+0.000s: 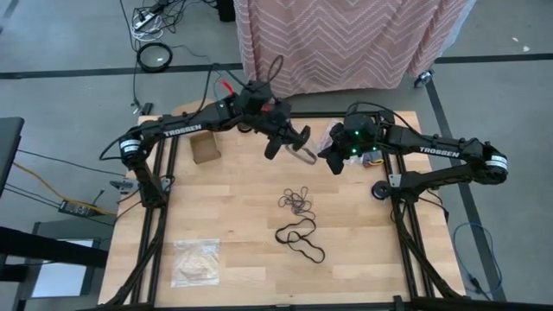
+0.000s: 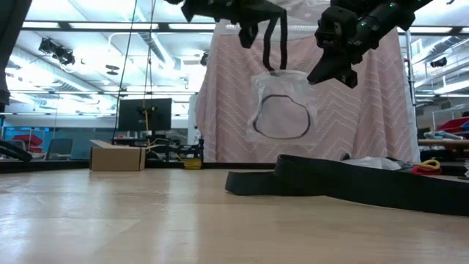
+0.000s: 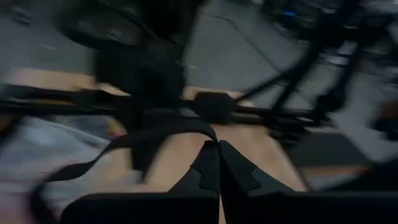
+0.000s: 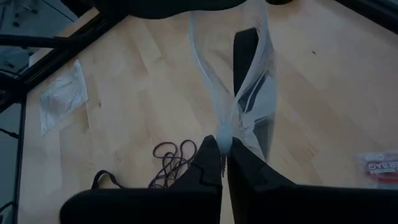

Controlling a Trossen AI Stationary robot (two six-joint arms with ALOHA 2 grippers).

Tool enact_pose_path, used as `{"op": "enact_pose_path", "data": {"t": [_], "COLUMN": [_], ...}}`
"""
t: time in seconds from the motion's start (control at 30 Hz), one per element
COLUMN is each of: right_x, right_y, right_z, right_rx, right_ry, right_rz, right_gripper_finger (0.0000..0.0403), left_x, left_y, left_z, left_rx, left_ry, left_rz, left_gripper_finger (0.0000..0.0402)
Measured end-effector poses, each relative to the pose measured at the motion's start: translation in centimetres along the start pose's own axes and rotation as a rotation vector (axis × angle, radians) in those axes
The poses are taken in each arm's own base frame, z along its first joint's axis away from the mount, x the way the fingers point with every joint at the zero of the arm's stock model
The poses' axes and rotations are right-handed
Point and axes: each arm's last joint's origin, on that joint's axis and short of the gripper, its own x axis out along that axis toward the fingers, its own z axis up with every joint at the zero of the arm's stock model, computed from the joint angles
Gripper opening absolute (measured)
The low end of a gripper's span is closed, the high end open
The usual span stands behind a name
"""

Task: Sort rubber bands
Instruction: Put the black rubber band into the transparent zip bag

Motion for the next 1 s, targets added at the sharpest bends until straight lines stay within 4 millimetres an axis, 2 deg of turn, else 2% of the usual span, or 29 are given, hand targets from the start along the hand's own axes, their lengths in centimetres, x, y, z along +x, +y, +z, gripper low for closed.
{"op": "enact_pose_path", "data": {"t": [0.13,0.23,0.33,0.43,0.57,0.7,0.87,1.0], "right_x": [0.0,0.0,0.0,0.0,0.0,0.0,-0.2,-0.3], "right_y": [0.0,0.0,0.0,0.0,-0.1,-0.1,-0.1,-0.5], "right_z": [0.0,0.0,0.0,0.0,0.0,0.6,1.6,1.9], "right_rx": [0.005,0.005,0.006,0.008,0.011,0.062,0.13,0.175], "right_ry": [0.002,0.002,0.002,0.001,-0.01,-0.088,-0.236,-0.283], "right_rz": [0.0,0.0,0.0,0.0,-0.02,-0.069,-0.15,-0.201], "right_gripper_finger": [0.0,0.0,0.0,0.0,0.0,0.0,0.0,0.0], "left_x": [-0.1,-0.9,-1.8,-2.8,-3.3,-2.5,-1.1,-1.0], "left_y": [0.6,1.2,1.5,1.2,0.4,-0.8,-2.9,-3.4], "left_z": [-1.5,-1.5,-0.1,2.4,4.8,5.6,6.4,7.1], "left_rx": [-0.081,-0.094,-0.045,0.03,0.076,0.036,0.08,0.12], "left_ry": [0.106,0.132,0.104,0.027,-0.097,-0.178,-0.295,-0.369], "left_rz": [-0.042,0.003,0.142,0.275,0.312,0.434,0.643,0.731], "left_gripper_finger": [0.0,0.0,0.0,0.0,0.0,0.0,0.0,0.0]}}
